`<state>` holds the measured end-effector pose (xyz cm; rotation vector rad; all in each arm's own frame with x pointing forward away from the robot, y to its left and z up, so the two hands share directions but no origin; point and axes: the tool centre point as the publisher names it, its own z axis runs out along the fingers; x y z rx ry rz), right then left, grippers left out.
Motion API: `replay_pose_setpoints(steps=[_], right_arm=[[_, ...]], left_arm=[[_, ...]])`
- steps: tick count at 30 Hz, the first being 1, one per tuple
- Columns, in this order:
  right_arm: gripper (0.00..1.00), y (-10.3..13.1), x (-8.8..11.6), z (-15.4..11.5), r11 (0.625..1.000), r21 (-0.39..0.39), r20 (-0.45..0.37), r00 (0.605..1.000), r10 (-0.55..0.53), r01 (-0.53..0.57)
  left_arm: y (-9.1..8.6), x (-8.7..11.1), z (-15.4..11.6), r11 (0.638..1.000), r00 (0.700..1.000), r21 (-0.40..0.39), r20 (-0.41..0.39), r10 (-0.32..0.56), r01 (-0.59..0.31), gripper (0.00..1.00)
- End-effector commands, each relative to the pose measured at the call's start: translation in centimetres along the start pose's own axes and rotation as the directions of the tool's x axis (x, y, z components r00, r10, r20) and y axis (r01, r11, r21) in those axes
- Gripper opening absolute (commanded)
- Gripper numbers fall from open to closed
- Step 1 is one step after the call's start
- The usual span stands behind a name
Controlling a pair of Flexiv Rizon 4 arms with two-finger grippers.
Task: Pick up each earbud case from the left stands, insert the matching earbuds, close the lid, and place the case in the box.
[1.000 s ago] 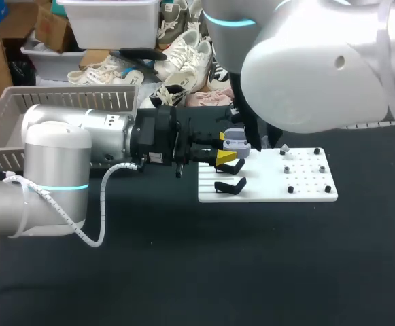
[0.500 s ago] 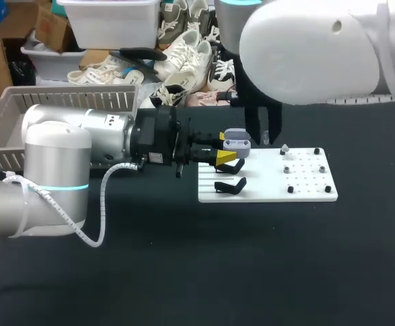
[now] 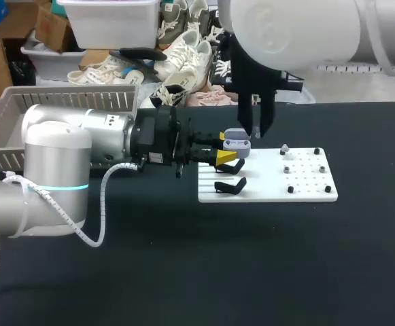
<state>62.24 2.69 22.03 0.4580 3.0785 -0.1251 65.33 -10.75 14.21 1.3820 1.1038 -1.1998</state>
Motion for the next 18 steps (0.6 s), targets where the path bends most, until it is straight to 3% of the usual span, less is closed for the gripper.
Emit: replay_pose_setpoints(steps=[1,10,18], right_arm=[[0.0,-0.4,0.4,0.1,1.0,-0.007,0.01,1.0,0.003,-0.002],[0.0,1.0,0.5,0.5,0.992,-0.024,-0.093,0.988,0.12,-0.123],[0.0,2.1,0.3,0.8,0.987,0.004,-0.056,0.985,0.162,-0.162]], left_arm=[[-0.1,0.0,0.0,1.0,1.0,-0.003,0.001,0.001,-0.001,0.0],[-0.1,0.0,0.0,1.0,1.0,-0.003,0.001,0.001,-0.001,0.0],[-0.1,0.0,0.0,1.0,1.0,-0.003,0.001,0.001,-0.001,0.0]])
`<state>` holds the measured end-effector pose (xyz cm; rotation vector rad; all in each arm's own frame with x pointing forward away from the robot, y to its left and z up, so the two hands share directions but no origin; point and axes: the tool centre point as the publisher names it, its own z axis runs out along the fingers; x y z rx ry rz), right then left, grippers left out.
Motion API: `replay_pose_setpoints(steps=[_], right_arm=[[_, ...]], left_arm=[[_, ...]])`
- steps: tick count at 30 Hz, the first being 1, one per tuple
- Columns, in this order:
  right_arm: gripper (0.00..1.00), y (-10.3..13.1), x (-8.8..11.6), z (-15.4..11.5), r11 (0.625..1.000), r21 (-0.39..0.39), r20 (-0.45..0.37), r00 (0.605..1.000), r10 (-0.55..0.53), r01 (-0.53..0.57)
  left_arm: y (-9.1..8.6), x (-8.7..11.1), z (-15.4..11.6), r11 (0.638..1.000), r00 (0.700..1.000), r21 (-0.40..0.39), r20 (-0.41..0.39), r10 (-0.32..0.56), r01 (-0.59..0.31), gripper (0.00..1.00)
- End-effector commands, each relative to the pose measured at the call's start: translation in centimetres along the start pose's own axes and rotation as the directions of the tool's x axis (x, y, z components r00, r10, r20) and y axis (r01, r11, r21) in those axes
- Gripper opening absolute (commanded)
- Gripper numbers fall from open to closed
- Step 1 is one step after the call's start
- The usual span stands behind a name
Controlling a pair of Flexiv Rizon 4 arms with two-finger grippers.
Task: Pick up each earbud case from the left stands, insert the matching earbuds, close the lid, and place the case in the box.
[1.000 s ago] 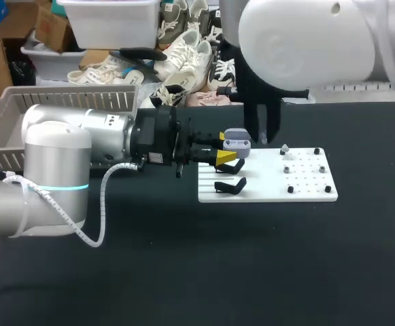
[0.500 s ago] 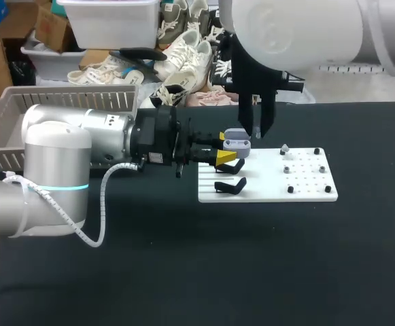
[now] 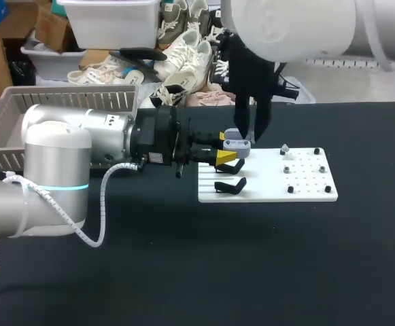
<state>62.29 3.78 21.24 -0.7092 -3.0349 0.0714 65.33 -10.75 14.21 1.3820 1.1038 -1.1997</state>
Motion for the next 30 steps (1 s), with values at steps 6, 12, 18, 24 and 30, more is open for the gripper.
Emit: replay_pose_setpoints(steps=[6,12,18,24,30], right_arm=[[0.0,1.7,0.2,0.2,1.0,0.018,0.047,0.999,-0.002,0.001],[0.0,1.9,-0.1,0.5,1.0,0.027,0.053,0.999,-0.002,0.001],[0.0,2.0,-0.4,0.7,0.999,0.034,0.053,0.999,0.002,-0.004],[0.0,2.2,-0.7,1.0,0.999,0.04,0.048,0.999,0.004,-0.006],[0.0,2.4,-0.9,1.4,0.999,0.05,0.04,0.999,0.001,-0.003]], left_arm=[[-0.1,0.0,0.0,1.0,1.0,-0.003,0.001,0.001,-0.001,0.0],[-0.1,0.0,0.0,1.0,1.0,-0.003,0.001,0.001,-0.001,0.0],[-0.1,0.0,0.0,1.0,1.0,-0.003,0.001,0.001,-0.001,0.0],[-0.1,0.0,0.0,1.0,1.0,-0.003,0.001,0.001,-0.001,0.0],[-0.1,0.0,0.0,1.0,1.0,-0.003,0.001,0.001,-0.001,0.0]])
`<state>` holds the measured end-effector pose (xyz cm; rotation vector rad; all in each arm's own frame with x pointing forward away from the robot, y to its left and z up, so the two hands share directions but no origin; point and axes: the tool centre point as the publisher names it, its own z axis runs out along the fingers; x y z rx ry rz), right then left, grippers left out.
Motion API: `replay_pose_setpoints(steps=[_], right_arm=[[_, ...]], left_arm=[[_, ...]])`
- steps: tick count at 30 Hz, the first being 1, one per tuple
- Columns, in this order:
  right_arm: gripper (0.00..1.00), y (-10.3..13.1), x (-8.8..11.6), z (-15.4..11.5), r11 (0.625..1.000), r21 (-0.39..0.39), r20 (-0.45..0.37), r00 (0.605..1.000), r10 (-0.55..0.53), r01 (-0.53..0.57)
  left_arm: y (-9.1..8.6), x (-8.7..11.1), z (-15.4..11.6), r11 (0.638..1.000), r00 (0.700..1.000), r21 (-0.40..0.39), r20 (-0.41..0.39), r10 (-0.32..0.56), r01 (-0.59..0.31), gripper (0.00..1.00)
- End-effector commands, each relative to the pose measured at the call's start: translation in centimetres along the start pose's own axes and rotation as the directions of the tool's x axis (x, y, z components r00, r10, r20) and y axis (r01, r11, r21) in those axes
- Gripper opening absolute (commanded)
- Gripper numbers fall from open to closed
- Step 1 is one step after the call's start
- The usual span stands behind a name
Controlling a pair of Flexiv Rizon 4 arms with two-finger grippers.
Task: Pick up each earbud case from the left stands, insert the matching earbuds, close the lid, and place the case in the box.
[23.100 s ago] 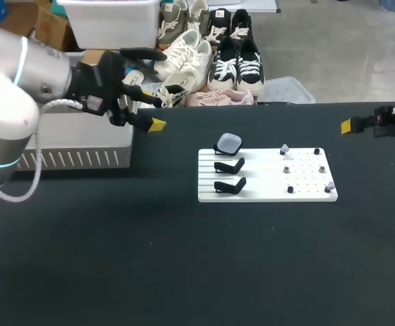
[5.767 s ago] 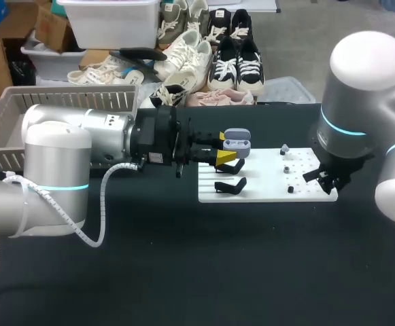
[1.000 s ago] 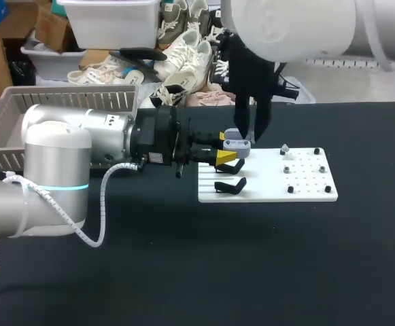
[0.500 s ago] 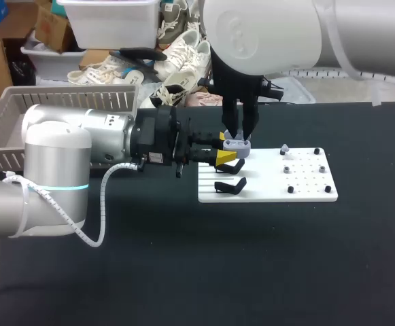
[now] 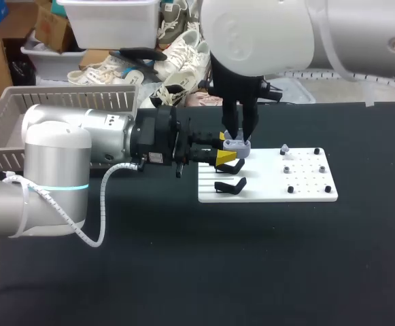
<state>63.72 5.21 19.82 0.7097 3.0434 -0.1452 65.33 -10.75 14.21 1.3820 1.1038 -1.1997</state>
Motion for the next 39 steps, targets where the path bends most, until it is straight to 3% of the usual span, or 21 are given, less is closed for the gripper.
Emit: replay_pose_setpoints(steps=[1,39], right_arm=[[0.0,0.5,-0.2,0.1,1.0,0.014,-0.008,1.0,0.001,0.0],[0.0,0.6,-0.4,2.0,0.997,0.079,0.001,1.0,-0.021,0.02]], left_arm=[[-0.1,0.0,0.0,1.0,1.0,-0.003,0.001,0.001,-0.001,0.0],[-0.1,0.0,0.0,1.0,1.0,-0.003,0.001,0.001,-0.001,0.0]])
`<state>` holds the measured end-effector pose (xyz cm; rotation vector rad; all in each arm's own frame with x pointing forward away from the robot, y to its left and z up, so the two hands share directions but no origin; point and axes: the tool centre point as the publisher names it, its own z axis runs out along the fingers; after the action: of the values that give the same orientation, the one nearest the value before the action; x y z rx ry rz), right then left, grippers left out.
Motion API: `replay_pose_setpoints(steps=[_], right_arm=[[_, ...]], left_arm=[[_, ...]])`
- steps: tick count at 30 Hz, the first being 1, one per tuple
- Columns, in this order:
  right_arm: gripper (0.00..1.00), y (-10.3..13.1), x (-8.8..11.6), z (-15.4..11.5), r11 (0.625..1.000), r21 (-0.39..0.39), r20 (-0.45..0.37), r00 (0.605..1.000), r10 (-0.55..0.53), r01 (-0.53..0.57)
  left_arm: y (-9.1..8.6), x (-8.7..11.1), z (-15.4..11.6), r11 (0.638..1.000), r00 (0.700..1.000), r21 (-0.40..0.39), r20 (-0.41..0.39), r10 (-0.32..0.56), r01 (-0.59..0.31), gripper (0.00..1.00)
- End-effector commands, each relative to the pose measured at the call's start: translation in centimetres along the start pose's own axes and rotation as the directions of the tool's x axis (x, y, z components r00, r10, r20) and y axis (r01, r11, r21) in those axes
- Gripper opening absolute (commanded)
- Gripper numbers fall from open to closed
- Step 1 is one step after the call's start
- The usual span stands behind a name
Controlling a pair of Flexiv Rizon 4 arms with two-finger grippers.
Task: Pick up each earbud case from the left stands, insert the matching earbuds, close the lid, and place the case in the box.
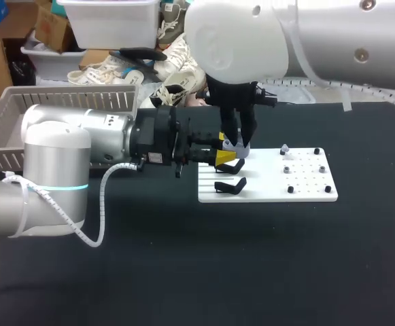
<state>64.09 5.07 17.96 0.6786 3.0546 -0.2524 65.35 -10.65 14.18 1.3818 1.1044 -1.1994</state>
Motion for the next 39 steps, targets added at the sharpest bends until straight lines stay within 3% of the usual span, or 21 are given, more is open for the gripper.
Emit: replay_pose_setpoints(steps=[1,5,8,15,19,23,25,28,31,35,37,39], right_arm=[[0.0,0.4,-0.1,0.1,1.0,0.011,-0.005,1.0,0.001,-0.001],[0.37,0.2,0.0,-0.1,1.0,0.006,-0.001,1.0,0.007,-0.007],[0.49,-0.3,0.2,-0.9,1.0,-0.021,0.0,1.0,0.016,-0.016],[0.51,-3.4,0.8,-3.6,0.983,-0.178,-0.037,0.999,0.039,-0.045],[0.52,-5.4,-1.1,-4.3,0.956,-0.292,-0.027,0.999,0.026,-0.033],[0.63,-6.8,-3.0,-4.4,0.92,-0.391,0.017,0.999,-0.036,0.039],[0.65,-7.2,-3.8,-4.3,0.917,-0.39,0.062,0.996,-0.066,0.085],[0.8,-7.6,-5.0,-4.1,0.904,-0.393,0.114,0.985,-0.131,0.165],[0.84,-7.7,-6.3,-3.1,0.914,-0.342,0.161,0.972,-0.172,0.219],[0.81,-7.9,-8.1,-0.7,0.915,-0.315,0.144,0.965,-0.217,0.253],[0.91,-8.3,-8.9,0.3,0.915,-0.318,0.125,0.967,-0.221,0.251],[0.93,-8.5,-9.7,1.2,0.917,-0.314,0.121,0.968,-0.218,0.246]], left_arm=[[-0.1,0.0,0.1,1.0,1.0,-0.002,0.001,0.002,-0.001,0.0],[-0.1,0.0,0.1,1.0,1.0,-0.002,0.001,0.002,-0.001,0.0],[-0.1,0.0,0.1,1.0,1.0,-0.002,0.001,0.002,-0.001,0.0],[-0.1,0.0,0.1,1.0,1.0,-0.002,0.001,0.002,-0.001,0.0],[-0.1,0.0,0.1,1.0,1.0,-0.002,0.001,0.002,-0.001,0.0],[-0.1,0.0,0.1,1.0,1.0,-0.002,0.001,0.002,-0.001,0.0],[-0.1,0.0,0.1,1.0,1.0,-0.002,0.001,0.002,-0.001,0.0],[-0.1,0.0,0.1,1.0,1.0,-0.002,0.001,0.002,-0.001,0.0],[-0.1,0.0,0.1,1.0,1.0,-0.002,0.001,0.002,-0.001,0.0],[-0.1,0.0,0.1,1.0,1.0,-0.002,0.001,0.002,-0.001,0.0],[-0.1,0.0,0.1,1.0,1.0,-0.002,0.001,0.002,-0.001,0.0],[-0.1,0.0,0.1,1.0,1.0,-0.002,0.001,0.002,-0.001,0.0]])
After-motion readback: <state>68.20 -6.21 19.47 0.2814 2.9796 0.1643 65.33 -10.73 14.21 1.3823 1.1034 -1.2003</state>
